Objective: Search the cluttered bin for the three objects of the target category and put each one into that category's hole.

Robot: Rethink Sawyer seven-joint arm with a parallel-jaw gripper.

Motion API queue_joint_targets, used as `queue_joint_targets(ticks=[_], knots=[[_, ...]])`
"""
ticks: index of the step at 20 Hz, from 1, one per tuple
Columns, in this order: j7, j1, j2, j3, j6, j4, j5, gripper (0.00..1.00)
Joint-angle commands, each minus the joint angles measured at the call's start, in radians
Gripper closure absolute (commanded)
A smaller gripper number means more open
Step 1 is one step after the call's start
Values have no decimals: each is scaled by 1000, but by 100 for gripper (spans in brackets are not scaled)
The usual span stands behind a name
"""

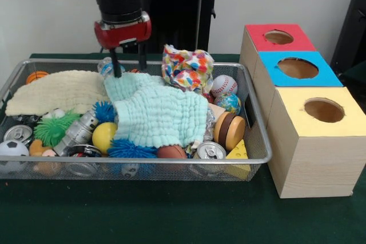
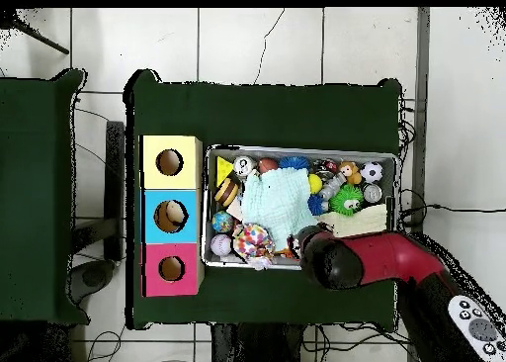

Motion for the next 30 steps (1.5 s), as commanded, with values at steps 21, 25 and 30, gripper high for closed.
queue_joint_targets(ticks=[21, 25, 30], knots=[[-599, -95, 262, 214, 191, -457, -189, 0], [-642, -113, 276, 222, 249, -494, -160, 0], [-612, -125, 260, 204, 266, -472, -150, 0]])
